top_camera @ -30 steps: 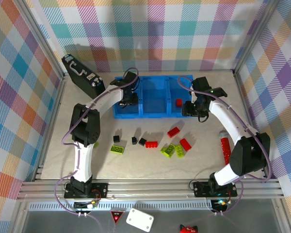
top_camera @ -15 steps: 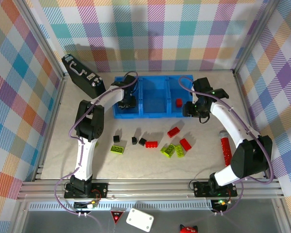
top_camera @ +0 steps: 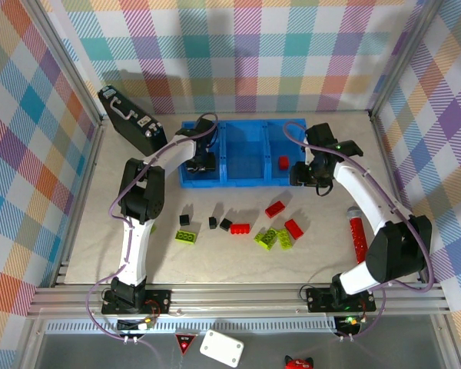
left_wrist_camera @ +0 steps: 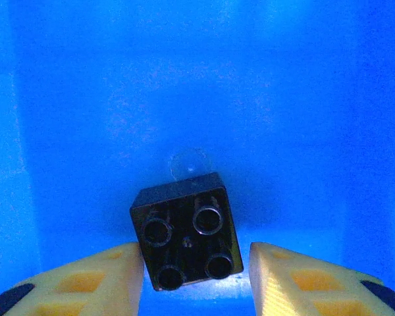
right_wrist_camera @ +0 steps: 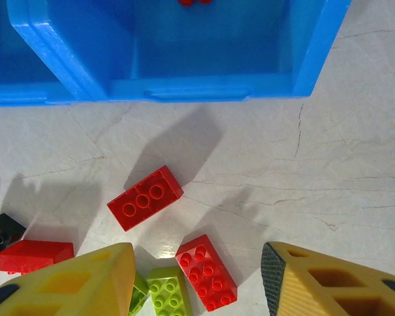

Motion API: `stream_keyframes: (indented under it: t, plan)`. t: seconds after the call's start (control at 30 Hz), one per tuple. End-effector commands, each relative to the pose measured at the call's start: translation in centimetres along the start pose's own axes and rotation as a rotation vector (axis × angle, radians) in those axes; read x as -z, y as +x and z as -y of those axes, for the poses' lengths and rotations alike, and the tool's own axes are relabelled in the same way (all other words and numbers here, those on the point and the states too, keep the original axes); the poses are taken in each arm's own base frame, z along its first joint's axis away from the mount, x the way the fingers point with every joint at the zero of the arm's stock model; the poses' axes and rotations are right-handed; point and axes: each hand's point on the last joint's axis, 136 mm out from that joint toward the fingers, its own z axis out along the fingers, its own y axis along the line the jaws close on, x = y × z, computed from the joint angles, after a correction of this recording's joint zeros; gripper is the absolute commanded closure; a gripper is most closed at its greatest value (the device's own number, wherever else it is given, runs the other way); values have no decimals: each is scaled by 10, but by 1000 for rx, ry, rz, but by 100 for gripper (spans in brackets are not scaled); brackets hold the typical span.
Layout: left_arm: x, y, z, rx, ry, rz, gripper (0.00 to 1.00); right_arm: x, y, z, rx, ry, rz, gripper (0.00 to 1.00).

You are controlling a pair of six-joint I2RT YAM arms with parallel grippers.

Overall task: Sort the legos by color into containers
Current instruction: Place the lego in the container, then pick up the lego from the bottom-right of the table.

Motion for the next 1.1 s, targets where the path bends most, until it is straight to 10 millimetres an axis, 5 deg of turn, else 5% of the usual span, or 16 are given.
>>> stream_keyframes:
  t: [0.0,0.47,0.67,0.87,1.07]
  plan:
    - [50,-14,4,-1,54,61,54,13,7,-5,-11,-30,2,45]
    - [147,-5,6,-44,180,189,54,-11,49,-7,-6,-32,-108,45]
    - [182,7,-9,-78,183,234,53,-28,70,-4,-9,-17,-162,45]
    - [205,18,-29,-105,199,268,48,-43,89,0,-16,-9,-206,45]
    - [202,23,-52,-133,182,318,47,-56,103,5,-17,-2,-242,45]
